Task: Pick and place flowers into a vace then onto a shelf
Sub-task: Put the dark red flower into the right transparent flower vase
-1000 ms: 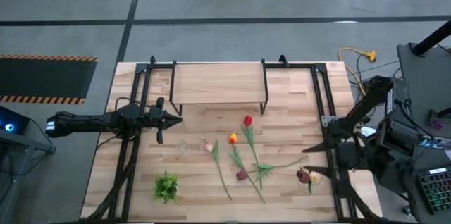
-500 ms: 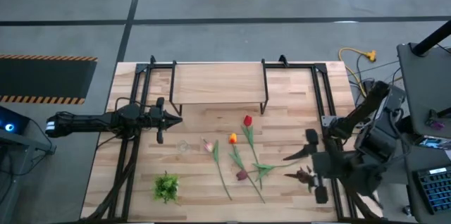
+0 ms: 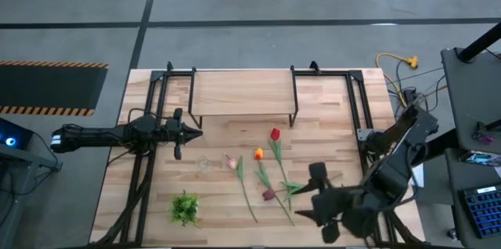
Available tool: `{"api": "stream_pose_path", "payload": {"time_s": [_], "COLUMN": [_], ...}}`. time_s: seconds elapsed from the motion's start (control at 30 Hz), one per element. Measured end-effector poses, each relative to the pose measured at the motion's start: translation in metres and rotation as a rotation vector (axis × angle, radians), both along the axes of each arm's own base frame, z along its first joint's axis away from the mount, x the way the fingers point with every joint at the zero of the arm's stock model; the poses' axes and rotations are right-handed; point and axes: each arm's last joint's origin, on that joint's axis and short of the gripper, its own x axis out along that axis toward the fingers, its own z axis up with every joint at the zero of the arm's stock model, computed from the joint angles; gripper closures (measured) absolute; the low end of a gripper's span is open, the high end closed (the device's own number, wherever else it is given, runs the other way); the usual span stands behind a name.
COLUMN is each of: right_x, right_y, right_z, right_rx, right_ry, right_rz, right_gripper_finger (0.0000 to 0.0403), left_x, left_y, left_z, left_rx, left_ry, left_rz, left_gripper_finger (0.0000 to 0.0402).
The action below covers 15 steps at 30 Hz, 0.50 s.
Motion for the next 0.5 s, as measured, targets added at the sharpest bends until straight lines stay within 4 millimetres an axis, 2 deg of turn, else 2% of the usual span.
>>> {"api": "stream_pose_path", "payload": {"time_s": [0.13,0.27,0.5], "right_x": [0.015,0.030,0.063], "right_y": [0.008,0.008,0.012], "right_z": [-0.007,-0.020,-0.053], "right_rx": [-0.080,-0.125,-0.118], "right_ry": [0.079,0.194,0.378], "right_rz": [-0.016,-0.112,-0.142], "right_gripper_finger": [0.0151,0.0125,0.0118], "left_x": [0.000,0.000,0.000], "left_y": [0.000,0.000,0.000], "left_z": [0.000,0.000,0.000], "left_rx": [0.000,0.000,0.000], "left_ry": [0.000,0.000,0.000], "left_rz": [0.000,0.000,0.000], "left_gripper_finger": [0.0396,0.0396,0.0396]}}
